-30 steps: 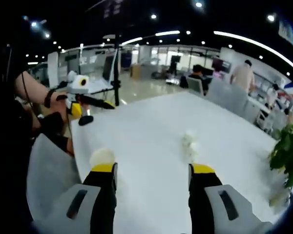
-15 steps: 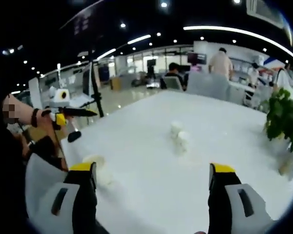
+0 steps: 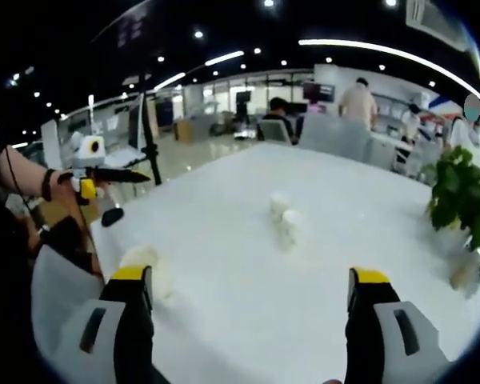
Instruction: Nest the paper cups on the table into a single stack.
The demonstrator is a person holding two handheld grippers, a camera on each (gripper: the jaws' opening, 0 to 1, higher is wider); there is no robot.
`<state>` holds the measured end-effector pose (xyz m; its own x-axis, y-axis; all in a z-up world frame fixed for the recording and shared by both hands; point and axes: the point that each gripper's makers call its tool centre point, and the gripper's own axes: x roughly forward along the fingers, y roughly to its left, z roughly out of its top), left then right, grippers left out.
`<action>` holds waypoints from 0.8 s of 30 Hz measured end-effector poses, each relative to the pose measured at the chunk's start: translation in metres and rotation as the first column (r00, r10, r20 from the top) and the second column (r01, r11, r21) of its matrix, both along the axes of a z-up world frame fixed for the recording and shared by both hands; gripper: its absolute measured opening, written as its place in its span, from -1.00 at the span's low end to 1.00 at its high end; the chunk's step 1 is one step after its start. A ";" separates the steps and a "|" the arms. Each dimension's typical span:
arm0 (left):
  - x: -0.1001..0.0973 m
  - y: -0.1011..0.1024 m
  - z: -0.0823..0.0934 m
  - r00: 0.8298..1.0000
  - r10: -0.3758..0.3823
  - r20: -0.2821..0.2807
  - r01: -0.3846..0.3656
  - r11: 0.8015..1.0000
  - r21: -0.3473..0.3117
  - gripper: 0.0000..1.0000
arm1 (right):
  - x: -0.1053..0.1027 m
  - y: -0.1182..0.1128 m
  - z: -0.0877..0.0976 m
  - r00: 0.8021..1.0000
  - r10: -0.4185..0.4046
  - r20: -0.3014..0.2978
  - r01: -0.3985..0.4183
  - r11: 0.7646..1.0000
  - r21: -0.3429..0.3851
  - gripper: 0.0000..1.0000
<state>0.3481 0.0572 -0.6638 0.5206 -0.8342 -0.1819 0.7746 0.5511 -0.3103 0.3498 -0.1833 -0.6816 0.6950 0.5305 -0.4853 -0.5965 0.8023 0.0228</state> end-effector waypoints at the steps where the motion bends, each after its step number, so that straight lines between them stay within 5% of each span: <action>1: 0.002 0.000 0.001 1.000 0.002 0.003 -0.002 1.000 -0.003 0.88 | 0.001 0.000 -0.002 1.000 0.002 -0.002 -0.002 1.000 -0.007 1.00; 9: 0.015 -0.007 0.011 0.999 -0.005 0.042 0.004 1.000 0.017 0.90 | 0.006 0.002 -0.008 1.000 -0.003 -0.011 0.003 1.000 0.012 1.00; 24: 0.051 -0.028 0.001 0.999 -0.020 0.034 0.018 0.997 0.071 0.94 | 0.011 -0.008 -0.033 0.999 -0.008 -0.038 0.010 0.999 0.041 0.97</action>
